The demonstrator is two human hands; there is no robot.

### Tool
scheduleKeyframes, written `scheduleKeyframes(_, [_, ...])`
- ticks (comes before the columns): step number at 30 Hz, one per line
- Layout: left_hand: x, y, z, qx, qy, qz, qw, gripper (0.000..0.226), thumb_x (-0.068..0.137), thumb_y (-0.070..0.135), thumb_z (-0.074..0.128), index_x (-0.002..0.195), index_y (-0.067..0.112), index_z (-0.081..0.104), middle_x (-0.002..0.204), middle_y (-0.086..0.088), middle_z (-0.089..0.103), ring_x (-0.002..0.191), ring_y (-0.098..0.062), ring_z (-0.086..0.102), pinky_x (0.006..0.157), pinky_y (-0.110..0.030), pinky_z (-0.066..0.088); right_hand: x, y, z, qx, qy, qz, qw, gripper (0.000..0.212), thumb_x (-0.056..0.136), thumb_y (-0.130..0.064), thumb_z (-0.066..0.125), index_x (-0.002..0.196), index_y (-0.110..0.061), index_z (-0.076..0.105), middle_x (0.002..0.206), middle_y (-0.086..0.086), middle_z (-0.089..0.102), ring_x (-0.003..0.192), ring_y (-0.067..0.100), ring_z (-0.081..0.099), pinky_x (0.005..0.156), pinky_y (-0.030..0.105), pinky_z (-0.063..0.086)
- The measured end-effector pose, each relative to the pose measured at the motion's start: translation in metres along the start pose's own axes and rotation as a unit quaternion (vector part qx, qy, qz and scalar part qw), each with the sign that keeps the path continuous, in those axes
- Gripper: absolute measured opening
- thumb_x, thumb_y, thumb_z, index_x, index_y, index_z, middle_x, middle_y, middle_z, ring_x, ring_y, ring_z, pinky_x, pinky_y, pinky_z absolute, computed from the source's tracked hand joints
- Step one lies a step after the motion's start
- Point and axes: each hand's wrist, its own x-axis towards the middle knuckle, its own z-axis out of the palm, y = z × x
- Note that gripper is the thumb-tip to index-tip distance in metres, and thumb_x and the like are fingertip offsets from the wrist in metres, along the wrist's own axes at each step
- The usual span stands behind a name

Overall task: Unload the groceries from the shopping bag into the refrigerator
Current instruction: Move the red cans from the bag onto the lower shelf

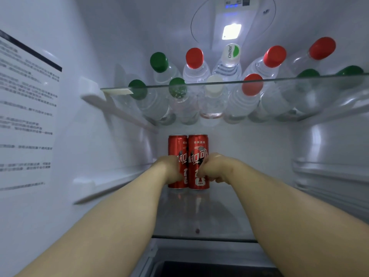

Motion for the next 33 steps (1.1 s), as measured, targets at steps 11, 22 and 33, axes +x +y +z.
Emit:
scheduleKeyframes(11, [-0.01, 0.004, 0.003, 0.143, -0.058, 0.03, 0.988, 0.049, 0.094, 0.032, 0.051, 0.138, 0.017, 0.035, 0.138, -0.009, 0.038, 0.124, -0.025, 0.042, 0.099, -0.026, 0.035, -0.018, -0.004, 0.002, -0.186, -0.073, -0.077, 0.977, 0.045, 0.097, -0.011, 0.045, 0.141, -0.011, 0.036, 0.145, 0.009, 0.037, 0.133, 0.022, 0.036, 0.102, 0.023, 0.028])
scheduleKeyframes(22, [-0.012, 0.004, 0.003, 0.131, -0.123, 0.017, 0.984, 0.049, 0.096, 0.019, 0.051, 0.14, 0.011, 0.033, 0.143, -0.009, 0.04, 0.128, -0.024, 0.043, 0.101, -0.027, 0.034, -0.012, -0.008, 0.013, -0.152, -0.115, -0.039, 0.981, 0.048, 0.098, -0.01, 0.039, 0.144, -0.005, 0.027, 0.152, 0.012, 0.026, 0.141, 0.025, 0.023, 0.111, 0.03, 0.019])
scheduleKeyframes(33, [-0.022, 0.009, -0.006, 0.14, -0.045, 0.009, 0.989, 0.029, 0.096, 0.022, 0.045, 0.12, 0.009, 0.054, 0.124, -0.009, 0.057, 0.108, -0.023, 0.055, 0.085, -0.027, 0.044, -0.024, -0.01, 0.001, -0.125, -0.042, -0.047, 0.99, 0.039, 0.095, -0.015, 0.049, 0.134, -0.006, 0.045, 0.137, 0.01, 0.048, 0.124, 0.024, 0.047, 0.095, 0.027, 0.038])
